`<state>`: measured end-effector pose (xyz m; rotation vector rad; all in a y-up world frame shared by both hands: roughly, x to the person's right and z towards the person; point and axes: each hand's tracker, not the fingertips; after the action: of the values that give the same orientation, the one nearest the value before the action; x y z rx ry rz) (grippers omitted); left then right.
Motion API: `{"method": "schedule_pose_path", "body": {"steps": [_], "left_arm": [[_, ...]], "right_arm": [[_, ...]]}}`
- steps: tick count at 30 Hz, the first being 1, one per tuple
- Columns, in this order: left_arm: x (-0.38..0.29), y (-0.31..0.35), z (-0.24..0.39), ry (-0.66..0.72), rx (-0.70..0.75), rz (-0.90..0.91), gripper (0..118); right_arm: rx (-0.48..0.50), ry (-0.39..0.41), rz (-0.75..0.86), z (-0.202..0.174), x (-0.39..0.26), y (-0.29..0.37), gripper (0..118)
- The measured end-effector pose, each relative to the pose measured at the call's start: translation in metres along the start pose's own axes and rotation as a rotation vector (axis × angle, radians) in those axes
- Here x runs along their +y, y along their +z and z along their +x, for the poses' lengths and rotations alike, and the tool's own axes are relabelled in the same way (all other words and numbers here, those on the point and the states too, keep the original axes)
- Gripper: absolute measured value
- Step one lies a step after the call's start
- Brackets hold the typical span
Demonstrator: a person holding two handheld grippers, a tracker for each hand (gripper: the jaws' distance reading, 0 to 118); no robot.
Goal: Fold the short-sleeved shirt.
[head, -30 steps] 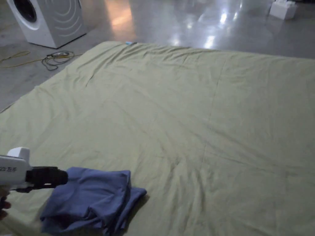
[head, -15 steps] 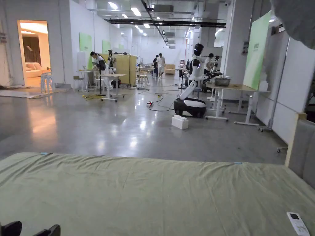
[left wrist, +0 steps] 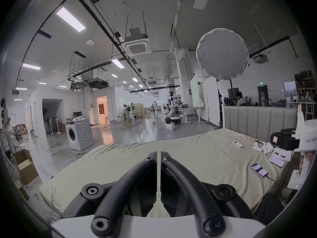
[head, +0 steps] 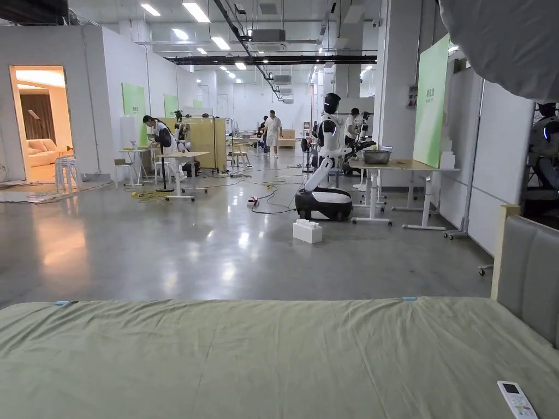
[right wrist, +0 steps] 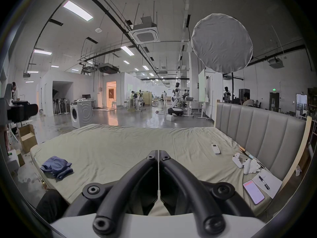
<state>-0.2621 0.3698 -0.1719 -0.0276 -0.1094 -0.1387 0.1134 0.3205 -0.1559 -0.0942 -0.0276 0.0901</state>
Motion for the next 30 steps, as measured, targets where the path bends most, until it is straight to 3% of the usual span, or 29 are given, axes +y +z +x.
{"method": "schedule_pose_path", "body": {"steps": [3, 5, 11, 19, 24, 26, 27, 28, 30], "left_arm": [[0.002, -0.002, 0.004, 0.003, 0.015, -0.009, 1], [0.001, -0.006, 0.004, 0.036, -0.009, -0.013, 1], [0.001, -0.008, 0.003, 0.020, 0.025, 0.012, 1], [-0.002, -0.012, -0.004, 0.076, 0.021, -0.008, 2], [0.007, -0.015, -0.005, 0.087, 0.015, 0.010, 2], [0.013, -0.016, -0.005, 0.082, 0.024, 0.016, 3], [0.018, -0.016, -0.004, 0.078, 0.033, 0.017, 11], [0.020, -0.015, -0.004, 0.074, 0.043, 0.024, 23], [0.020, -0.015, -0.005, 0.064, 0.035, 0.039, 66]], "right_arm": [[0.015, -0.051, -0.019, -0.001, -0.007, -0.006, 1], [0.049, -0.125, -0.092, -0.002, -0.011, -0.009, 1], [0.072, -0.098, -0.047, -0.006, -0.004, -0.010, 1], [0.059, -0.120, -0.018, -0.006, 0.004, -0.011, 1], [0.053, -0.130, -0.015, -0.005, 0.010, -0.013, 13], [0.037, -0.122, 0.002, -0.005, 0.016, -0.014, 28], [0.028, -0.121, 0.004, -0.005, 0.020, -0.015, 53], [0.019, -0.117, 0.018, -0.006, 0.023, -0.014, 76], [0.021, -0.114, 0.040, -0.005, 0.026, -0.013, 113]]}}
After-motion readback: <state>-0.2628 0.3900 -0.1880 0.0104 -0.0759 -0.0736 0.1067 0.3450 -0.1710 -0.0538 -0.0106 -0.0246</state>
